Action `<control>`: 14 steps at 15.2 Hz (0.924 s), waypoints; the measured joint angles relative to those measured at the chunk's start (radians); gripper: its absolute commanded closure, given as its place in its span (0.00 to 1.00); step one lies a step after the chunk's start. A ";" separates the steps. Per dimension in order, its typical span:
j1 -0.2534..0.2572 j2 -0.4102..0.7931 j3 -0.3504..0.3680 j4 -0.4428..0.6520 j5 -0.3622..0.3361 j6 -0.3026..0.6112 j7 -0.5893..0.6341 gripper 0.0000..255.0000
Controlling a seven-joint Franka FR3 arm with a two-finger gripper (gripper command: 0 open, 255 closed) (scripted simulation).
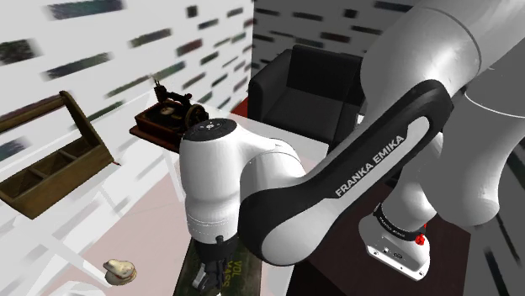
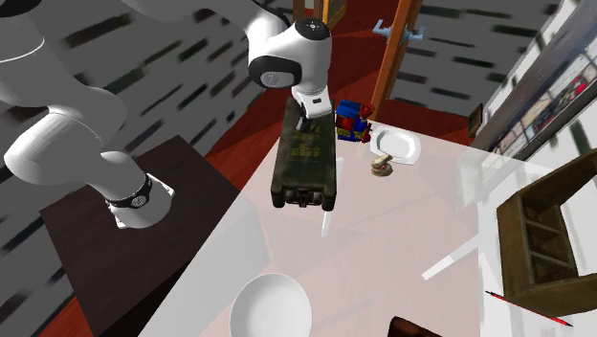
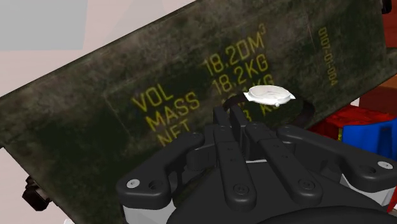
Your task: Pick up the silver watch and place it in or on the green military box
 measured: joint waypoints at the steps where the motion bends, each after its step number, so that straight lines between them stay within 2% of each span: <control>1: 0.001 0.010 0.000 -0.001 -0.003 0.010 0.001 1.00; 7: 0.008 0.063 -0.003 -0.023 -0.017 0.083 -0.002 1.00; 12: 0.009 0.069 -0.003 -0.025 -0.018 0.091 -0.002 1.00; 13: 0.009 0.069 -0.003 -0.025 -0.018 0.091 -0.002 0.00; 14: 0.009 0.069 -0.003 -0.025 -0.018 0.091 -0.002 0.00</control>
